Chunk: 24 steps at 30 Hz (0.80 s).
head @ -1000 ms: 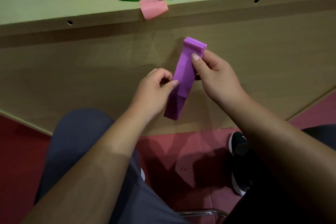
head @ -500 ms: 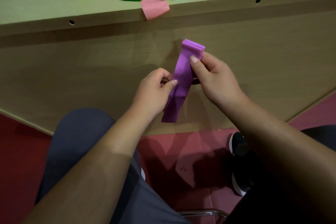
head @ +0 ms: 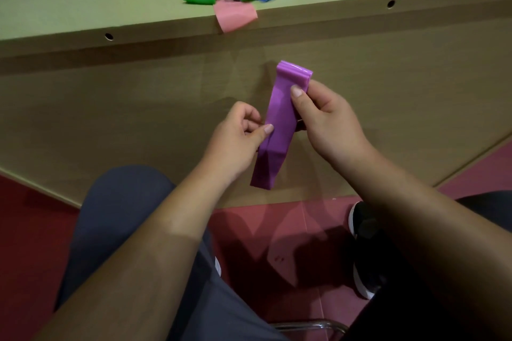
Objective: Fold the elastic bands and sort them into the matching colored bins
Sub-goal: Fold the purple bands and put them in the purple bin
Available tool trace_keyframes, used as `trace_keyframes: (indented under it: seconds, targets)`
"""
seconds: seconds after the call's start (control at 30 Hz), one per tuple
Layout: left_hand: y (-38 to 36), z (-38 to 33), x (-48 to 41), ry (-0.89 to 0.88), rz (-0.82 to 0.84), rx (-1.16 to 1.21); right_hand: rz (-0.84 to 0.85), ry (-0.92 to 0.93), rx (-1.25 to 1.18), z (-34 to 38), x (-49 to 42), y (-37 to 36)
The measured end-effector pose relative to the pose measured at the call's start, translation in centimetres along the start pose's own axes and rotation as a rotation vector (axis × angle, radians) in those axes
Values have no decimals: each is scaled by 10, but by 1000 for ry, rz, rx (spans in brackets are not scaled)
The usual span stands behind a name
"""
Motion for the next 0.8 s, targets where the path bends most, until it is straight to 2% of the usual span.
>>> trace_keyframes:
  seconds: [0.2, 0.53, 0.8]
  targets:
    - [-6, -5, 4, 6, 110, 35, 2, 6, 12, 2, 0, 4]
    - [-9, -8, 6, -31, 152, -60, 9, 45, 49, 10, 3, 3]
    - [-16, -9, 8, -51, 188, -30, -6, 6, -112, 8, 5, 1]
Point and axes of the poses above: each hand's wrist, its own x-axis away from the middle knuckle, its own y-axis out of the back of the hand, z = x × y, the point moved 6 cm from there along -x, towards the middle knuckle, and after that the axes turned 4 degrees about -x, right-handed, at the moved point
